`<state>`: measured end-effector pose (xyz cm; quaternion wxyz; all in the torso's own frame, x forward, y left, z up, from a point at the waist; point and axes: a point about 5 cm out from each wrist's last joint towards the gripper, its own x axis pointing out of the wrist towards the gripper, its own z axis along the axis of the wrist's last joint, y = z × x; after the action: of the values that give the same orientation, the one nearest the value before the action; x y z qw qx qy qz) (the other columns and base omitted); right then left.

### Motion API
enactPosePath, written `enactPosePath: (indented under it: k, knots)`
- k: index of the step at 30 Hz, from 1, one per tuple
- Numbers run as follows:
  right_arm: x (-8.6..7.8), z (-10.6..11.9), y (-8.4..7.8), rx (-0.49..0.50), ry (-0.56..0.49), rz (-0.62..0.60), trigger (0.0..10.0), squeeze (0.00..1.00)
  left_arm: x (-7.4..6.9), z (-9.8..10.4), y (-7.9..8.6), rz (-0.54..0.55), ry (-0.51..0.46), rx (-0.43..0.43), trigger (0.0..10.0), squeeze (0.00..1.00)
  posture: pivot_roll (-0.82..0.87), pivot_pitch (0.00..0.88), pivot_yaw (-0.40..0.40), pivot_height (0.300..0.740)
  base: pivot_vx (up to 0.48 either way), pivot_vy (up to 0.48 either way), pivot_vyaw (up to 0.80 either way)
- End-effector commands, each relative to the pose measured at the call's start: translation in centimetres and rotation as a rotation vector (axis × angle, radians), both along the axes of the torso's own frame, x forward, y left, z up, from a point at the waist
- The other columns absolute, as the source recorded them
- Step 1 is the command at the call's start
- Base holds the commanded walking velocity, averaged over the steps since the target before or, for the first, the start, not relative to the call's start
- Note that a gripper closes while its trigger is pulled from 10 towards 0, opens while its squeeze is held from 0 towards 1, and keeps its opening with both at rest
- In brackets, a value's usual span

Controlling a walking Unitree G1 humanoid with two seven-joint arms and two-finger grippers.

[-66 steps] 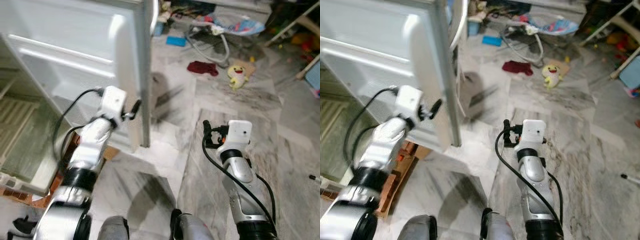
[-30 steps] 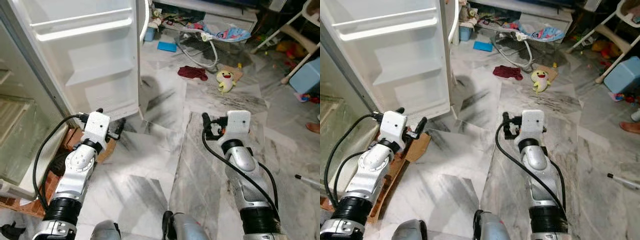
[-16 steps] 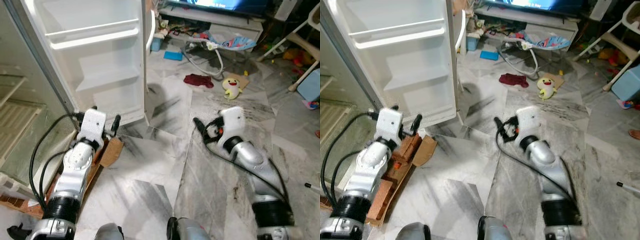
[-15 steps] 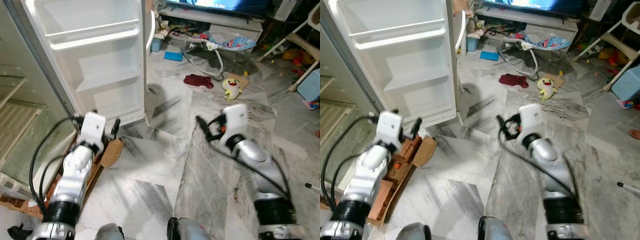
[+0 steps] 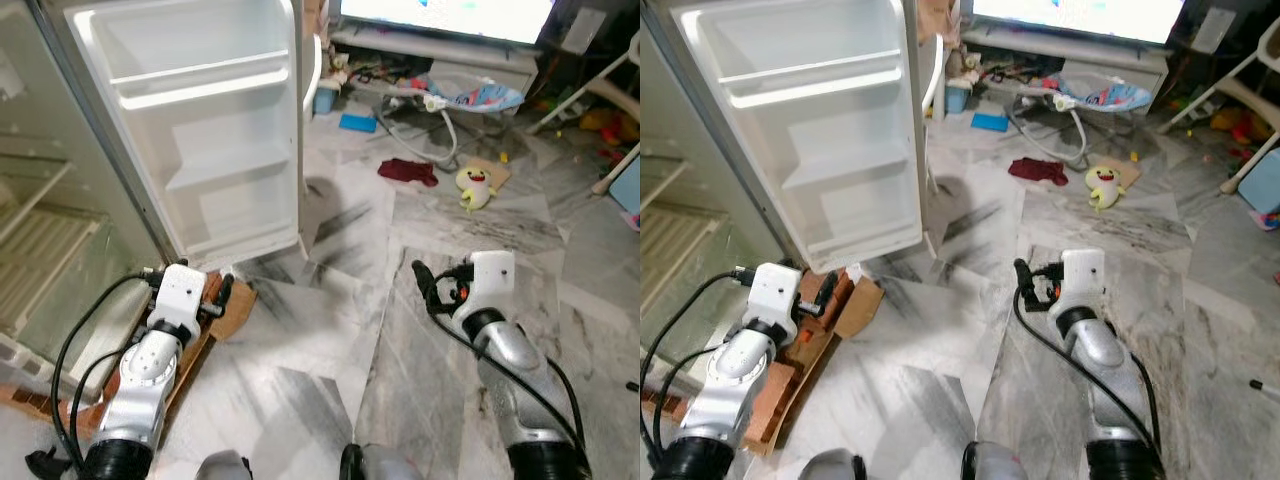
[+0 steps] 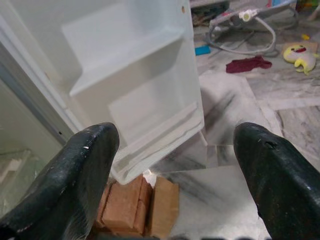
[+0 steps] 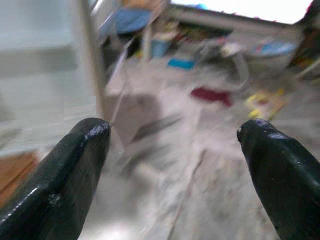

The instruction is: Restocking fridge

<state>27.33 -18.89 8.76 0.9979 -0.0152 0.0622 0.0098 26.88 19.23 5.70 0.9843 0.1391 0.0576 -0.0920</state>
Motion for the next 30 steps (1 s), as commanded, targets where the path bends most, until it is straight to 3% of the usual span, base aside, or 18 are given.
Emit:
enactPosePath:
  k: [1,7,12,17,24,30]
  knots:
    - [0.2,1.2,-0.3,-0.006,-0.057,-0.059,10.0,0.0,0.7,1.2,-0.2,-0.024,-0.037,0.001,10.0,0.0,-0.04,0.0,-0.003,0.74,0.0,0.0,-0.61]
    - [0.0,1.9,-0.6,-0.004,-0.068,-0.088,10.0,0.0,2.3,3.3,-0.3,-0.039,-0.085,-0.021,10.0,0.0,-0.05,0.0,-0.008,0.74,0.0,-0.259,-0.74]
    - [-1.1,0.6,-1.0,0.011,-0.032,-0.133,10.0,0.0,1.6,3.0,-1.5,-0.086,-0.074,-0.019,10.0,0.0,-0.05,0.011,-0.024,0.74,0.0,-0.348,-0.8]
    - [-1.1,0.5,-0.2,0.017,-0.036,-0.137,10.0,0.0,1.4,2.8,-1.9,-0.111,-0.063,-0.032,10.0,0.0,-0.06,0.019,-0.021,0.74,0.0,-0.443,-0.8]
    - [-0.1,2.0,1.1,0.002,-0.107,-0.105,10.0,0.0,2.2,3.6,-1.8,-0.12,-0.081,-0.045,10.0,0.0,-0.06,0.03,-0.013,0.74,0.399,-0.1,0.0]
    - [0.2,2.2,0.9,-0.003,-0.107,-0.113,10.0,0.0,2.7,4.0,-1.9,-0.119,-0.087,-0.06,10.0,0.0,-0.07,0.041,-0.016,0.74,0.48,0.0,-0.8]
